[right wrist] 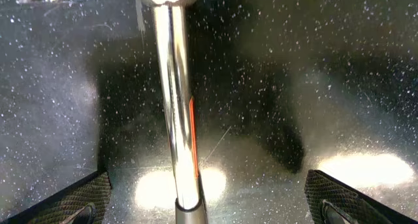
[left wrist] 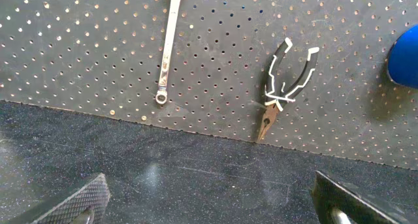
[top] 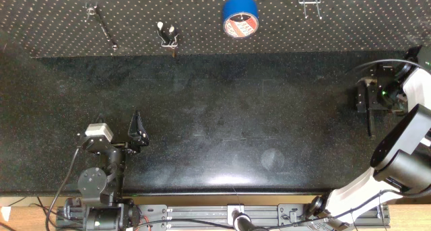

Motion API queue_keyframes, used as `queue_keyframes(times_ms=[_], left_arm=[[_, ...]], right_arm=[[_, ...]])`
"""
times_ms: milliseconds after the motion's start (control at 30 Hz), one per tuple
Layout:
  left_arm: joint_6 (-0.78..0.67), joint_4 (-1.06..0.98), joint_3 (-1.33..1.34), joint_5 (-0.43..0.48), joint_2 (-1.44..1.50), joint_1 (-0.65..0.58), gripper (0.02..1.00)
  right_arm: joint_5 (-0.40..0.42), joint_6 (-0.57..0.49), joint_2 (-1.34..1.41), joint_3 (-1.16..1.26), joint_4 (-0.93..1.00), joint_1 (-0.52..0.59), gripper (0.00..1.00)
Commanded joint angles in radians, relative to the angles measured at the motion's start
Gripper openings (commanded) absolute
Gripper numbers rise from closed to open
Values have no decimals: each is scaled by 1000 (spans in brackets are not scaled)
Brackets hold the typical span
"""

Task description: Place Tools Onto Pegboard

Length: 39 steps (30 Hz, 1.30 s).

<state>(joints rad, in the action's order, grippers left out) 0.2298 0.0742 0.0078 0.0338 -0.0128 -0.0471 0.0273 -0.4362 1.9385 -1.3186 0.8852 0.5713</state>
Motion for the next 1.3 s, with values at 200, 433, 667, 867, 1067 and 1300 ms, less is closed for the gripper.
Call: queue_keyframes(times_ms=[200,433,667,867,1067,1300], left_arm=[[-2,5,-2,-3,10,-4,996],[-2,5,-2,-3,10,-4,996],[-2,5,-2,-3,10,-4,996],[-2,5,-2,-3,10,-4,991],[-2,5,-2,-3,10,-4,996],[-2,5,-2,-3,10,-4,996]], right_arm=[[14,-10,47,-19,7,-5,584],[14,-2,46,-19,23,-21,77],[-2,48,-42,-19,34,-50,75],[-138,86,-289,56,-12,-61,75],[-197,175,-578,331,-307,-136,75],[-192,348,-931,655,-605,-294,75]])
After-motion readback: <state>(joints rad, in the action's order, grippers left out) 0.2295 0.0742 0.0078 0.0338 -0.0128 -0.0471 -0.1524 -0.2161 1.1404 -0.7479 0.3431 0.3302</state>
